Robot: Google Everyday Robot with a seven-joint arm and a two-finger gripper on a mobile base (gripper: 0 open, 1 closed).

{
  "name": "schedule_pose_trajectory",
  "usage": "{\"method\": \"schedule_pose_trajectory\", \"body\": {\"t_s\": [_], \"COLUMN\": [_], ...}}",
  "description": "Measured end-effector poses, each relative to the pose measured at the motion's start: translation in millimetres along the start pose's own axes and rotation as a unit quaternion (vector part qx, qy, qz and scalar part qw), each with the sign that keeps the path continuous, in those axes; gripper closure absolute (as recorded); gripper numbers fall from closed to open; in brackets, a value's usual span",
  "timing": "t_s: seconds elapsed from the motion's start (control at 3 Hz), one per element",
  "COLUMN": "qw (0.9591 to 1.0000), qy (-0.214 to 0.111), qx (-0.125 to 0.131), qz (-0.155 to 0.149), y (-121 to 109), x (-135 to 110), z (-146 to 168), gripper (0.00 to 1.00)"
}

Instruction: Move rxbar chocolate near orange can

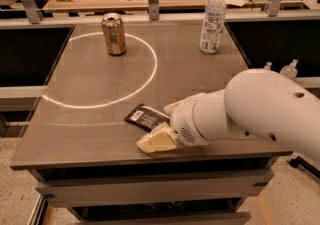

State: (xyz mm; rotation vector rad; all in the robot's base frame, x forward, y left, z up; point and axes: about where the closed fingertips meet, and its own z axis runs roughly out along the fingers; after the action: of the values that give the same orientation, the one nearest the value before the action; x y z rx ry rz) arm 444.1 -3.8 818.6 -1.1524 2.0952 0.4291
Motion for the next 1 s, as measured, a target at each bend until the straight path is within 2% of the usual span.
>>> {"method": "schedule_pose_trajectory", "body": {"t_s": [0.67,1.0], "qw": [1.0000,1.0000], "qy": [0.003,0.003], "qx": [-0.003,-0.003], "qz": [0.004,0.004], "y": [-0.1,-0.2], "x": [-2.1,-3.1], "z": [-1.7,-2.6], "gripper": [0.87,1.00]}}
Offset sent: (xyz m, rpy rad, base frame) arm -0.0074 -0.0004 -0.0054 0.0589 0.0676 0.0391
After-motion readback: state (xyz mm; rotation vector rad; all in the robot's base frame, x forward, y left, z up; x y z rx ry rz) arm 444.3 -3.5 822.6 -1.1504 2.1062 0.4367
